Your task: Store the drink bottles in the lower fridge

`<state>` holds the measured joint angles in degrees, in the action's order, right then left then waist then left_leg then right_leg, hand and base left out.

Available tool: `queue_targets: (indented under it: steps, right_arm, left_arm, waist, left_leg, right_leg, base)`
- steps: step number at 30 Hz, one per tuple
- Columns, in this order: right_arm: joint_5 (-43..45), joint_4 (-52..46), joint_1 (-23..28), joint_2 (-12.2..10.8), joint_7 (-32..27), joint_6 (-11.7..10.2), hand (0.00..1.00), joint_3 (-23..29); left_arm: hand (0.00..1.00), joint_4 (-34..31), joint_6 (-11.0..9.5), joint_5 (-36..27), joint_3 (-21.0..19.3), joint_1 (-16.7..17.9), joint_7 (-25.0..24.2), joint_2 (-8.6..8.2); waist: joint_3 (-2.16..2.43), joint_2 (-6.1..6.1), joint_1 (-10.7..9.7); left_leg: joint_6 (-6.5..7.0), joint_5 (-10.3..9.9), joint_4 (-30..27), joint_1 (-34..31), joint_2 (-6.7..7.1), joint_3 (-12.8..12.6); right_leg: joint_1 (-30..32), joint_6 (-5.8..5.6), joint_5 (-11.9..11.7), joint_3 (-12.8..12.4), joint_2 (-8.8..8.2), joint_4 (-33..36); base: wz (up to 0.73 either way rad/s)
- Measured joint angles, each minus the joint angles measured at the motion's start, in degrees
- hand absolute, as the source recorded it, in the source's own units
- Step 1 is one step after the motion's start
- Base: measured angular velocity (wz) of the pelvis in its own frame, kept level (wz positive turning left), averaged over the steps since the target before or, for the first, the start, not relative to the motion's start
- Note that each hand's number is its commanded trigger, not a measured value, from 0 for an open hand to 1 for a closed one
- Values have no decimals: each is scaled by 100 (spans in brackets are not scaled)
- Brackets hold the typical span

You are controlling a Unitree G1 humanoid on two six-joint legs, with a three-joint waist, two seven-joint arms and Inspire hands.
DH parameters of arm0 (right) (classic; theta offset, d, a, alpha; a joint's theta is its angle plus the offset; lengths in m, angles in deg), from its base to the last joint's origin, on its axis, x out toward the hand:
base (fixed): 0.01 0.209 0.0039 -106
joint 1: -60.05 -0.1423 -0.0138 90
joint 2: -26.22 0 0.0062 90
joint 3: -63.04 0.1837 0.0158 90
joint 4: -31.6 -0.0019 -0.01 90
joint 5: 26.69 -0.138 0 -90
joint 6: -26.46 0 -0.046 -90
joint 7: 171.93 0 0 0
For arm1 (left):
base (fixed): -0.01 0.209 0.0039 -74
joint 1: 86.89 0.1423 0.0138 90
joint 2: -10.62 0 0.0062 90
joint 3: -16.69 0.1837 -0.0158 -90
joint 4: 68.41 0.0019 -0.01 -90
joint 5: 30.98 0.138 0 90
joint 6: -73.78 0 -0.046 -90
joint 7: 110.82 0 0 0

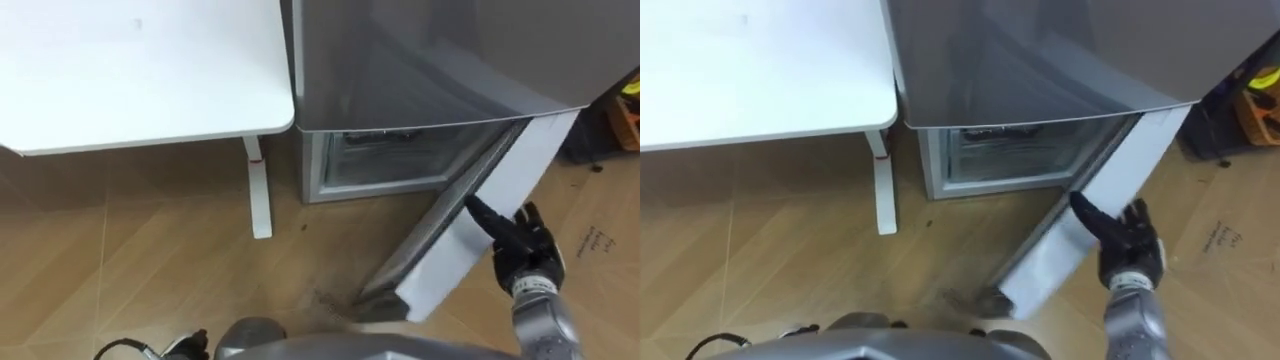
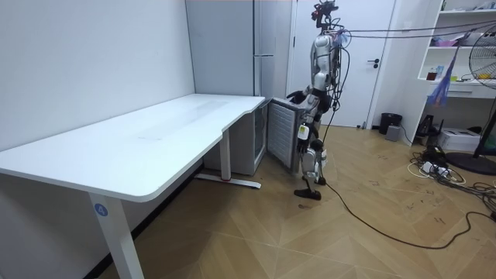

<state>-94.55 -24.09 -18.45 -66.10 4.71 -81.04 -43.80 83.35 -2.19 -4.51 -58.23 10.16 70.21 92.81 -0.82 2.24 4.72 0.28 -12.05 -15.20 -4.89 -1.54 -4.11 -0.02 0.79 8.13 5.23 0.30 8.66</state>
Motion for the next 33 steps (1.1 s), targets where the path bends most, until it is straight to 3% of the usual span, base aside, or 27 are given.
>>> queue_targets:
  steps: [4, 6, 7, 9, 11, 14, 16, 18, 22, 24, 28, 29, 31, 33]
  right_arm:
    - [-210, 27, -387, -306, 479, 30, 0, -661]
    - [-266, 30, -837, -538, 1192, 540, 0, -1502]
    - [-268, 30, -973, -615, 1350, 688, 0, -1710]
    - [-233, 79, -1542, -920, 1903, 1207, 0, -2371]
    - [-132, 87, -1857, -1074, 2285, 1552, 0, -2697]
    - [-47, 63, -2095, -1189, 2825, 2001, 0, -2914]
    - [103, 76, -2111, -1149, 3045, 2291, 0, -2933]
    - [467, 78, -2120, -1151, 3130, 2412, 0, -2911]
    - [1165, 121, -2142, -1116, 3279, 2655, 0, -2899]
    - [1726, 137, -2108, -956, 3354, 2784, 0, -2843]
    - [2439, 752, -1873, -749, 3348, 2780, 0, -2342]
    - [2610, 861, -1755, -598, 3314, 2785, 0, -2208]
    - [2769, 935, -1480, -377, 3228, 2780, 0, -1763]
    - [2759, 1083, -1313, -360, 3142, 2757, 0, -1306]
  left_arm:
    - [0, 61, 49, 132, 349, -193, -45, -97]
    - [0, 62, 73, 129, 504, -320, -121, -106]
    - [0, 63, 73, 127, 562, -359, -150, -106]
    - [0, 76, 66, 124, 782, -527, -170, -132]
    - [0, 112, 66, 123, 836, -587, -168, -186]
    - [0, 117, 72, 119, 946, -593, -182, -243]
    - [0, 103, 83, 48, 1026, -551, -252, -272]
    - [0, 110, 109, -1, 1010, -600, -295, -274]
    - [0, 115, 159, 1, 975, -635, -343, -264]
    - [0, 92, 146, 3, 850, -602, -379, -227]
    - [0, 60, 88, -86, 460, -500, -389, -206]
    - [0, 14, 79, -124, 398, -429, -387, -153]
    - [0, -107, 10, -126, 193, -227, -354, -58]
    - [0, -106, -51, -167, 1, -94, -296, -47]
  waist:
    - [20, -156, 52]
    - [8, -288, 121]
    - [21, -305, 178]
    - [-18, -469, 301]
    - [-12, -559, 392]
    - [-17, -549, 527]
    - [-41, -495, 516]
    - [-47, -424, 514]
    - [-48, -409, 458]
    - [-38, -376, 340]
    - [-28, -273, 275]
    - [2, -227, 259]
    - [36, -121, 140]
    - [39, -77, -1]
  left_leg:
    - [-8, 18, -22, -114, -11, 15]
    - [-12, 42, -26, -214, -12, 21]
    - [-10, 48, -27, -246, -9, 25]
    - [18, 115, -19, -316, 47, 107]
    - [54, 142, -9, -344, 88, 104]
    - [93, 165, 52, -306, 144, 102]
    - [116, 177, 74, -250, 177, 84]
    - [127, 177, 80, -254, 204, 110]
    - [148, 164, 116, -242, 222, 177]
    - [149, 167, 85, -235, 229, 251]
    - [145, 169, 80, -149, 228, 259]
    - [145, 169, 78, -145, 228, 260]
    - [143, 168, 57, -139, 238, 290]
    - [140, 164, 37, -104, 248, 350]
  right_leg:
    - [75, 16, 10, 94, -7, 10]
    - [177, 30, 2, 109, -8, 23]
    - [217, 32, 1, 110, -11, 37]
    - [324, 24, 8, 173, -59, 107]
    - [320, -1, 24, 286, -116, 107]
    - [264, -16, 32, 389, -179, 102]
    - [173, -39, 46, 442, -219, 104]
    - [152, -77, 68, 431, -235, 99]
    - [76, -96, 78, 453, -235, 94]
    - [18, -103, 82, 495, -236, 90]
    - [-102, -134, 101, 553, -237, 83]
    - [-111, -136, 103, 564, -239, 79]
    - [-179, -136, 102, 607, -235, 1]
    - [-261, -136, 102, 635, -231, -11]
  base:
    - [13]
    - [8]
    - [7]
    - [21]
    - [32]
    - [22]
    - [28]
    - [16]
    - [11]
    - [22]
    - [7]
    - [6]
    - [10]
    - [17]
